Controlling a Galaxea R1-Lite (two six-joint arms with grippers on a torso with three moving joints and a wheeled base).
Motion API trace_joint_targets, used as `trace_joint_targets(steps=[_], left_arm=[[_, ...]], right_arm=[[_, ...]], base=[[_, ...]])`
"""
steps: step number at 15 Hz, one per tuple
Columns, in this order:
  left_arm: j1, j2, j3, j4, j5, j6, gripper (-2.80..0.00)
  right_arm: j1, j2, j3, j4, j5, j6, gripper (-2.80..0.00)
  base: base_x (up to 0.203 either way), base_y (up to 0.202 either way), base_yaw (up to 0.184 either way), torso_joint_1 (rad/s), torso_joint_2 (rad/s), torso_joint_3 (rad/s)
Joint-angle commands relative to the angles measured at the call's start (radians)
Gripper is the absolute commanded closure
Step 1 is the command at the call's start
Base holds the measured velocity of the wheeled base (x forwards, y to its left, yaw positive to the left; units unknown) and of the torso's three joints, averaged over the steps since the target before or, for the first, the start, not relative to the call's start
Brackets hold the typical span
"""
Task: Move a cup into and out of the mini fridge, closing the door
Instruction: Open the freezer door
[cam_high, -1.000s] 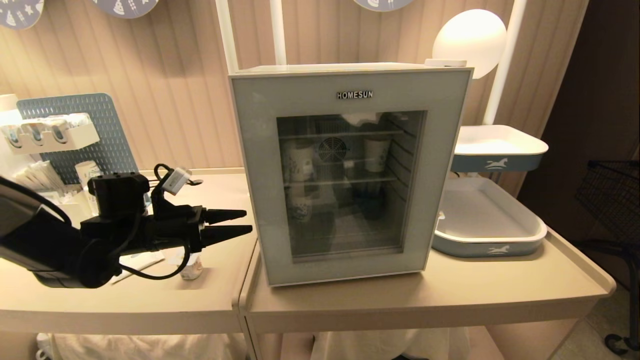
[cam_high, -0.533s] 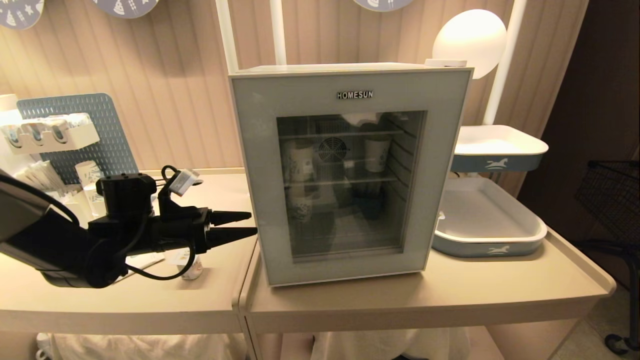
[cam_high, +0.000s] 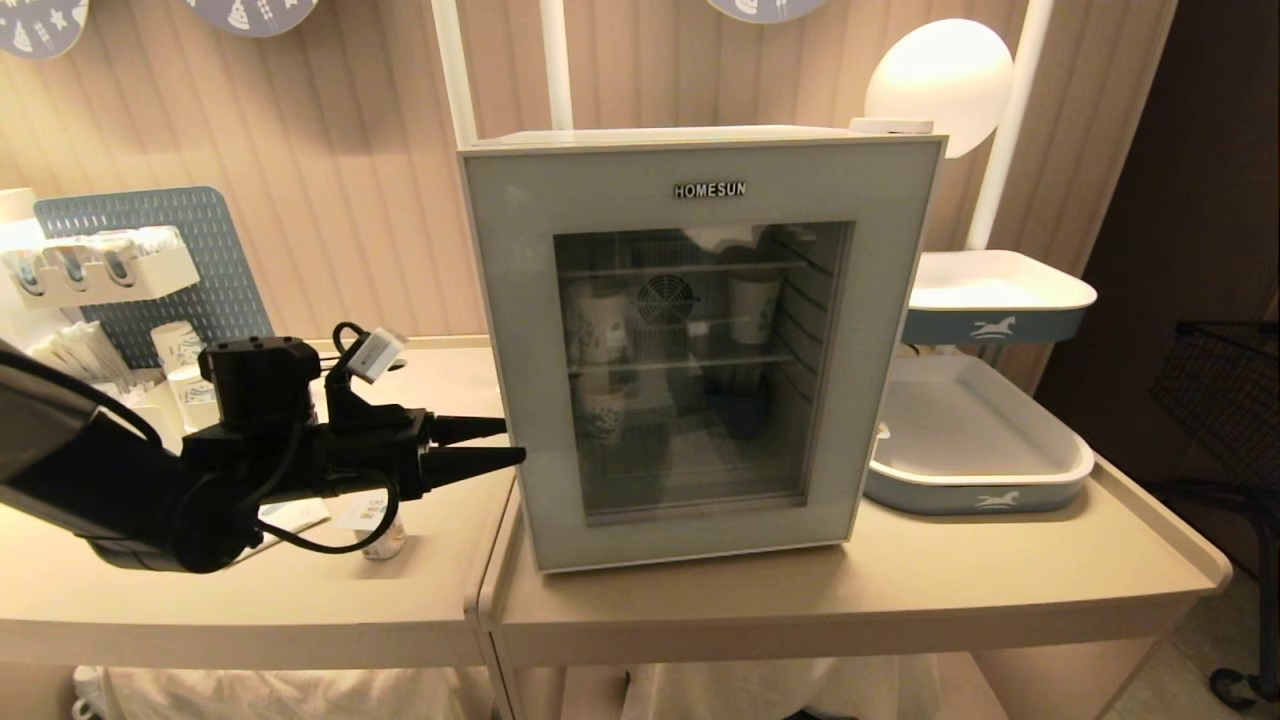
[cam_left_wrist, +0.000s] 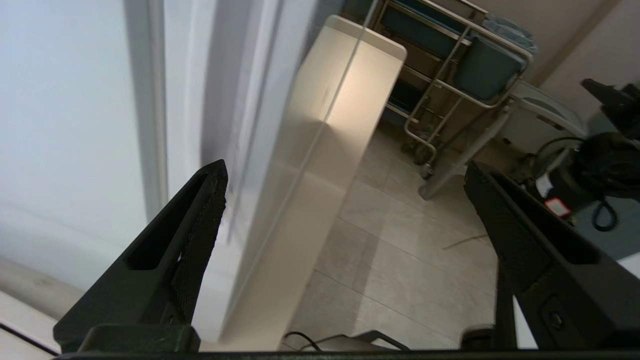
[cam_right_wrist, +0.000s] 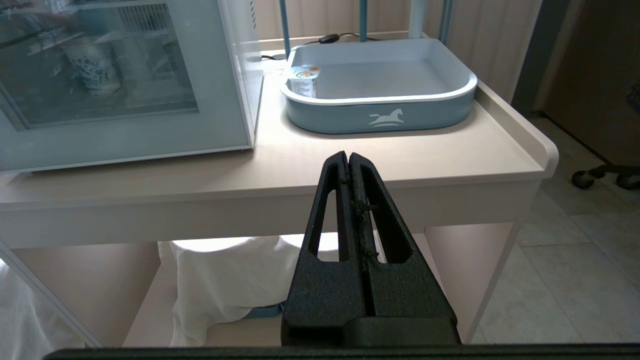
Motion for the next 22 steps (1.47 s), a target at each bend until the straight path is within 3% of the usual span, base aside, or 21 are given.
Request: trace_joint_targets(steps=[1, 4, 14, 22], left_arm=[[-0.009, 0.004, -0.018, -0.008, 0.027, 0.001, -2.80], [-0.013, 0.029, -0.049, -0.008, 0.063, 0.004, -2.80], [-0.022, -0.012, 0.005, -0.006, -0.018, -0.003, -2.80], [-0.070, -0.032, 0.029, -0.006, -0.026, -0.002, -2.80]], right_arm=[[0.000, 0.000, 0.011, -0.001, 0.000, 0.000, 0.00], [0.000, 0.000, 0.011, -0.002, 0.000, 0.000, 0.00], [0.000, 0.000, 0.011, 0.000, 0.000, 0.000, 0.00], [0.000, 0.000, 0.011, 0.000, 0.002, 0.000, 0.00]], base=[[0.000, 0.000, 0.000, 0.000, 0.00, 0.000], [0.000, 0.000, 0.000, 0.000, 0.00, 0.000], [0.000, 0.000, 0.000, 0.000, 0.00, 0.000], [0.000, 0.000, 0.000, 0.000, 0.00, 0.000]])
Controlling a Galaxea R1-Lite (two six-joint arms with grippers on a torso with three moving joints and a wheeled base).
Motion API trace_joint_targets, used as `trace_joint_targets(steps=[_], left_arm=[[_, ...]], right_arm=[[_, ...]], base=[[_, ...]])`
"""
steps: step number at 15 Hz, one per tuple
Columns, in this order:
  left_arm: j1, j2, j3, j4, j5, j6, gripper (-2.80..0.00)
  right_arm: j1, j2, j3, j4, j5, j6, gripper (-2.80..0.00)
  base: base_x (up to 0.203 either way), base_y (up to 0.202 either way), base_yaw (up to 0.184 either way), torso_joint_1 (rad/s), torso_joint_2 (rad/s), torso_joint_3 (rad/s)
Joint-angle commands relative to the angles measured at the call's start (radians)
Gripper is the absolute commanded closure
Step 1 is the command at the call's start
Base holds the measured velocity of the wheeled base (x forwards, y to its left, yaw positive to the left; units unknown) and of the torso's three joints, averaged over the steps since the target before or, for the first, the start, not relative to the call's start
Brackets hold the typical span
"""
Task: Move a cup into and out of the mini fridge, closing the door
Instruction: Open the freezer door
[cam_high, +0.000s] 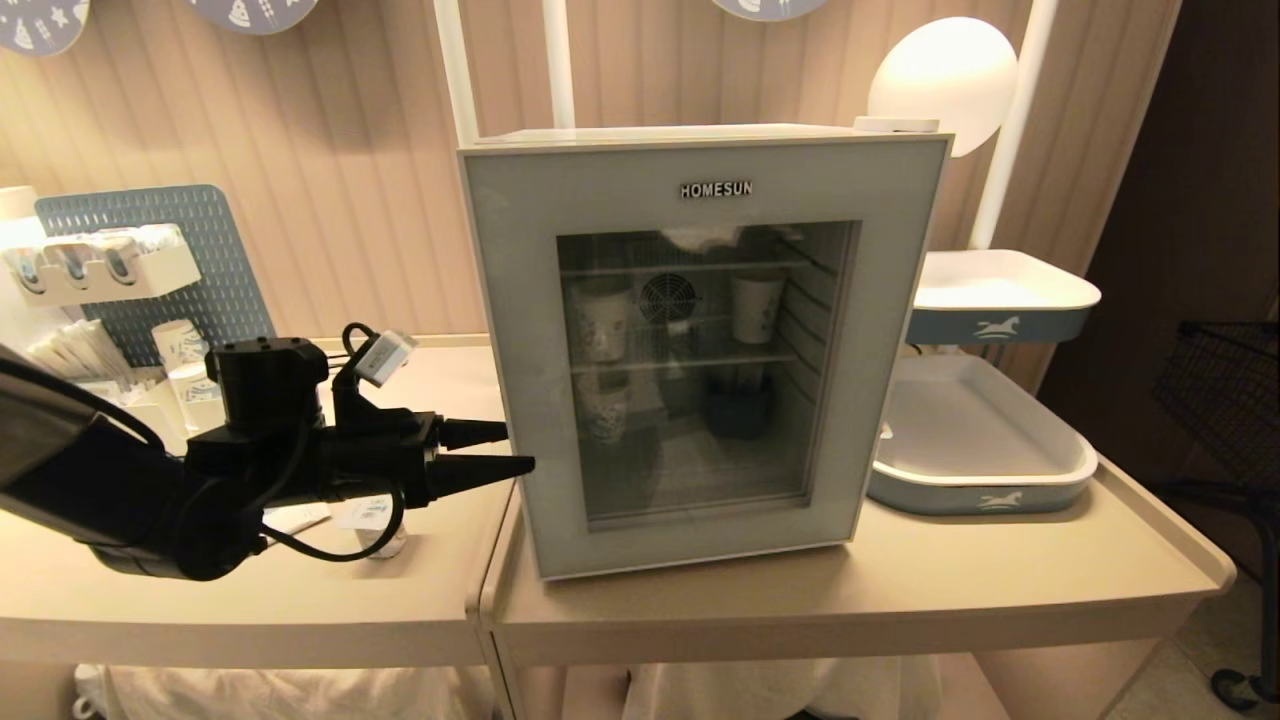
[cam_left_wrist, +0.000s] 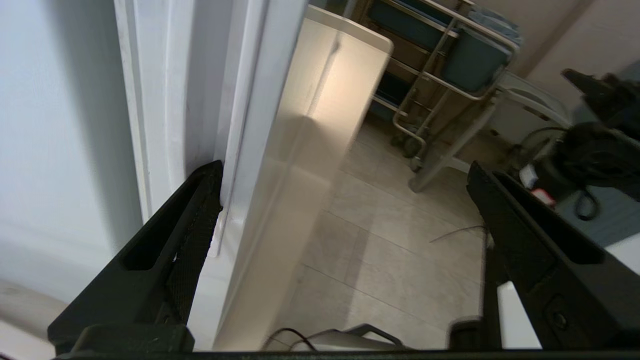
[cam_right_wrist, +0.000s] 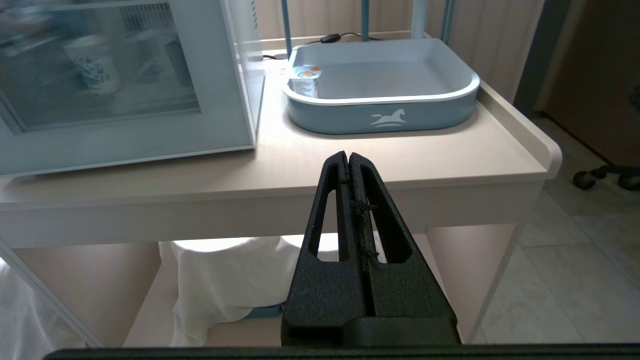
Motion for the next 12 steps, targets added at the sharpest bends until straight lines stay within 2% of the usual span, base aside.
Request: trace_joint_targets(steps=[1, 5, 12], left_arm=[[-0.014, -0.011, 0.002, -0.010, -0.002, 0.000, -2.80], [-0.027, -0.017, 0.011, -0.010, -0.002, 0.003, -2.80], [-0.056, -0.131, 0.106, -0.010, -0.013, 0.005, -2.80]], right_arm=[[0.000, 0.000, 0.011, 0.000, 0.001, 0.000, 0.00], [0.000, 0.000, 0.011, 0.000, 0.001, 0.000, 0.00], [0.000, 0.000, 0.011, 0.000, 0.000, 0.000, 0.00]], base=[[0.000, 0.000, 0.000, 0.000, 0.00, 0.000], [0.000, 0.000, 0.000, 0.000, 0.00, 0.000], [0.000, 0.000, 0.000, 0.000, 0.00, 0.000]])
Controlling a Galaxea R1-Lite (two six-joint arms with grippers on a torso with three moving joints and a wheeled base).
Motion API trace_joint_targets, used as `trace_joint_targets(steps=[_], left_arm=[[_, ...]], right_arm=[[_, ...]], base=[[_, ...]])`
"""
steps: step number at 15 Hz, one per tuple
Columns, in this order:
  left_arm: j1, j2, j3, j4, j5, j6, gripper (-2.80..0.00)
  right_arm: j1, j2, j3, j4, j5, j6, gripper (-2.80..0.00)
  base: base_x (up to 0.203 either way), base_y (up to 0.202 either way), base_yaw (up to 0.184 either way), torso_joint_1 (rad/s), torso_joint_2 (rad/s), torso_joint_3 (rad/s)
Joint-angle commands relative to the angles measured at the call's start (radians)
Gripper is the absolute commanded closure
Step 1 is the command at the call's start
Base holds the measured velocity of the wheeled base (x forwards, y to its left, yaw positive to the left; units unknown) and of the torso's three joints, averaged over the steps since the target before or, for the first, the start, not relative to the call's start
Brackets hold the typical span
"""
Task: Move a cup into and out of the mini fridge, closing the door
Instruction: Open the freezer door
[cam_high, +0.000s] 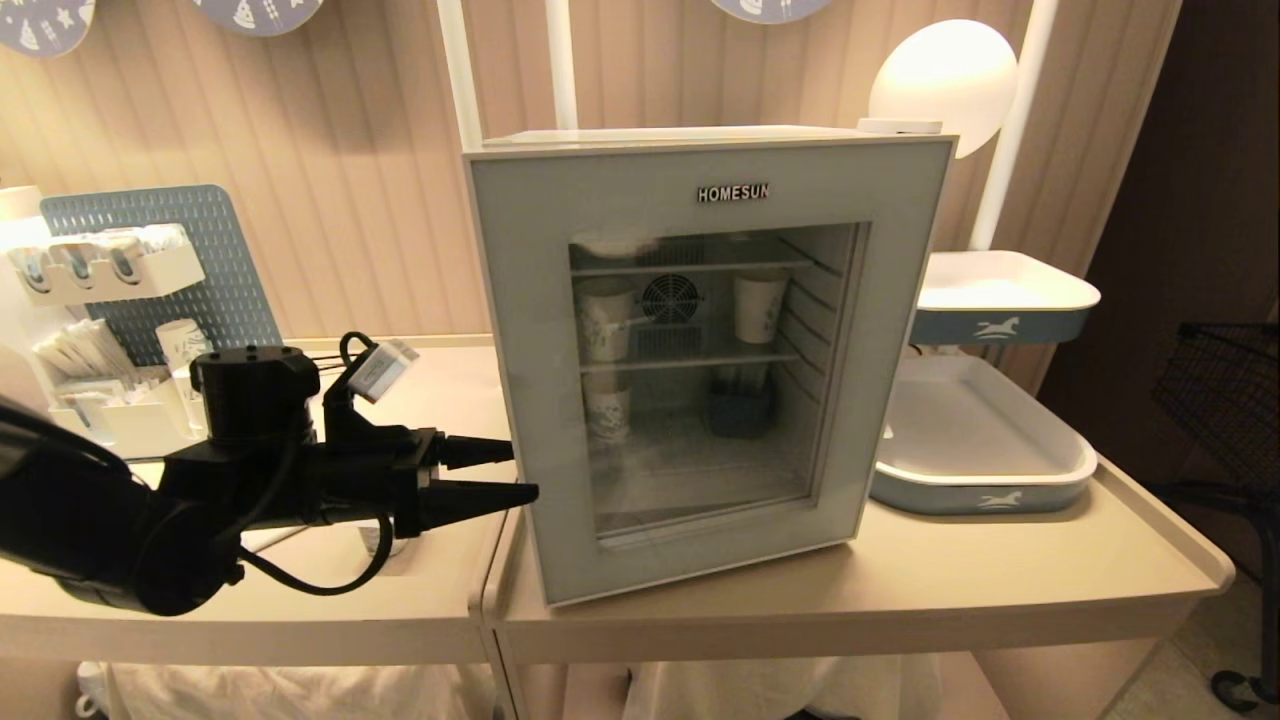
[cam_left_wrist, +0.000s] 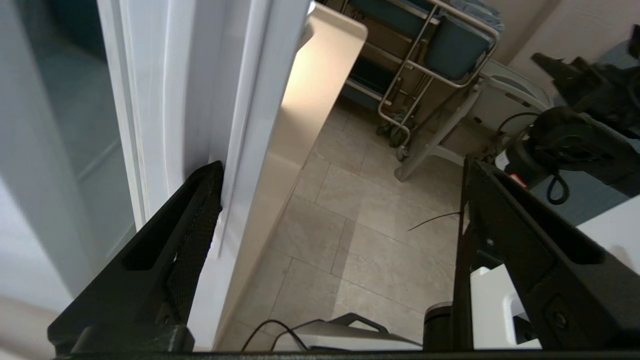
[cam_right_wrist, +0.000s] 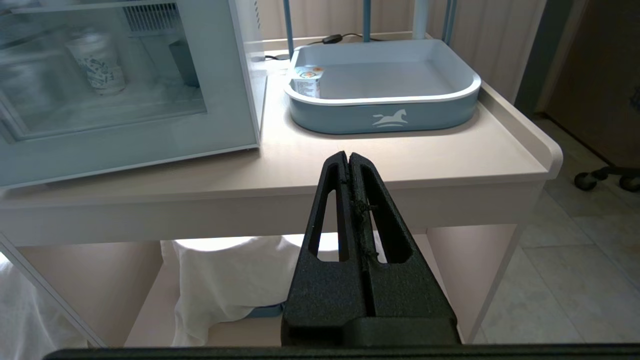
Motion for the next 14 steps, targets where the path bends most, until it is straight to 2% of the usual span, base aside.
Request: trace_joint_targets(steps=[1, 6, 10, 12, 14], left_arm=[[-0.011, -0.056, 0.026, -0.009, -0.008, -0.001, -2.80], [-0.067, -0.141, 0.083, -0.007, -0.004, -0.005, -2.80], [-0.066, -0.196, 0.123, -0.006, 0.007, -0.009, -2.80], [-0.029, -0.237, 0.159, -0.008, 0.063, -0.008, -2.80], [0.029, -0.264, 0.187, -0.009, 0.092, -0.011, -2.80]], right_arm=[[0.000, 0.000, 0.011, 0.000, 0.000, 0.000, 0.00], [0.000, 0.000, 0.011, 0.000, 0.000, 0.000, 0.00], [0.000, 0.000, 0.011, 0.000, 0.000, 0.000, 0.00], [0.000, 0.000, 0.011, 0.000, 0.000, 0.000, 0.00], [0.000, 0.000, 0.011, 0.000, 0.000, 0.000, 0.00]], base=[[0.000, 0.000, 0.000, 0.000, 0.00, 0.000], [0.000, 0.000, 0.000, 0.000, 0.00, 0.000], [0.000, 0.000, 0.000, 0.000, 0.00, 0.000], [0.000, 0.000, 0.000, 0.000, 0.00, 0.000], [0.000, 0.000, 0.000, 0.000, 0.00, 0.000]])
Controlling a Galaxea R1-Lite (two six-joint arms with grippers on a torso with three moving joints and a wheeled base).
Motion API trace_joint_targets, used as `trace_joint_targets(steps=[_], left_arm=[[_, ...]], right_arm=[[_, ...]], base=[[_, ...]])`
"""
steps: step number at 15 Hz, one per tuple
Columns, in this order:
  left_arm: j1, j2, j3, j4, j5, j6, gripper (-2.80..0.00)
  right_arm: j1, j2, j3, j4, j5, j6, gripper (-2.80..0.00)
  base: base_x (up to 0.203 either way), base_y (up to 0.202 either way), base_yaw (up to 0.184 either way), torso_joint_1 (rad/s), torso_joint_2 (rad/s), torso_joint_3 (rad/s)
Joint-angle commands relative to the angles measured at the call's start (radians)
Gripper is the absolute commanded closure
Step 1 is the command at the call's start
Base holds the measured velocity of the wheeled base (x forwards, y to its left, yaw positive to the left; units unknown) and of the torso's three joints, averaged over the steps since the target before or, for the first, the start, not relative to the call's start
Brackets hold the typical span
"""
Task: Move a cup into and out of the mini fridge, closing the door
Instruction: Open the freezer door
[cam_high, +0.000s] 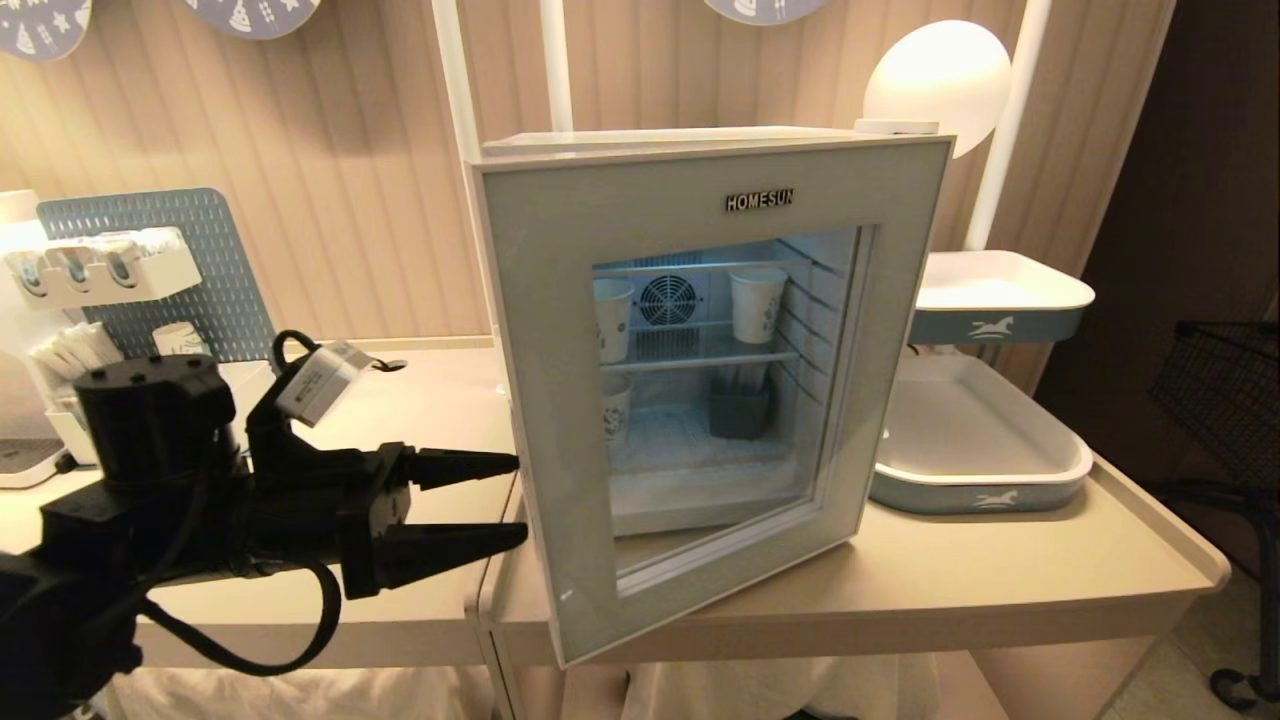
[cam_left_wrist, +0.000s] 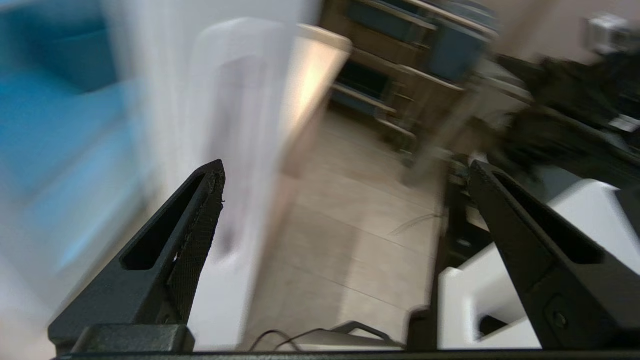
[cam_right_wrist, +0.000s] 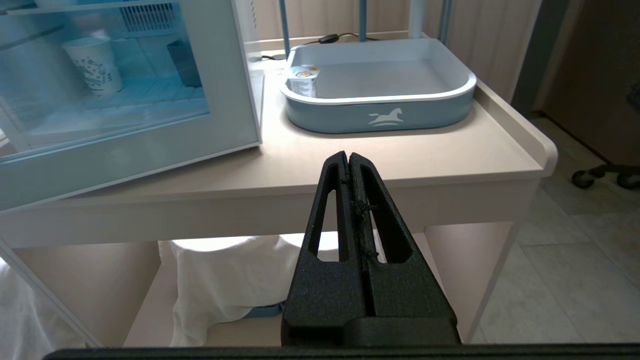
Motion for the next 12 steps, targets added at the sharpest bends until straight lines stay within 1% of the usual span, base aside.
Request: trace_joint_targets(steps=[1, 2, 5, 6, 8, 10, 12], left_arm=[[0.043, -0.039, 0.025, 0.001, 0.002, -0.002, -0.26], [0.066, -0.044, 0.031, 0.005, 0.001, -0.005, 0.00], [0.120, -0.072, 0.065, 0.009, -0.004, -0.010, 0.00], [0.129, -0.071, 0.055, 0.012, -0.003, -0.014, 0.00], [0.149, -0.037, 0.021, 0.012, -0.003, -0.024, 0.00], [0.152, 0.031, -0.022, 0.005, -0.001, -0.026, 0.00], [0.149, 0.126, -0.104, 0.003, 0.002, -0.025, 0.00]], right_arm=[[0.000, 0.000, 0.011, -0.001, 0.001, 0.000, 0.00], [0.000, 0.000, 0.011, -0.001, 0.001, 0.000, 0.00], [0.000, 0.000, 0.011, -0.001, 0.001, 0.000, 0.00], [0.000, 0.000, 0.011, -0.001, 0.000, 0.000, 0.00], [0.000, 0.000, 0.011, -0.001, 0.001, 0.000, 0.00], [0.000, 0.000, 0.011, -0.001, 0.001, 0.000, 0.00], [0.000, 0.000, 0.011, -0.001, 0.001, 0.000, 0.00]], base=[[0.000, 0.000, 0.000, 0.000, 0.00, 0.000], [0.000, 0.000, 0.000, 0.000, 0.00, 0.000], [0.000, 0.000, 0.000, 0.000, 0.00, 0.000], [0.000, 0.000, 0.000, 0.000, 0.00, 0.000], [0.000, 0.000, 0.000, 0.000, 0.00, 0.000], [0.000, 0.000, 0.000, 0.000, 0.00, 0.000], [0.000, 0.000, 0.000, 0.000, 0.00, 0.000]])
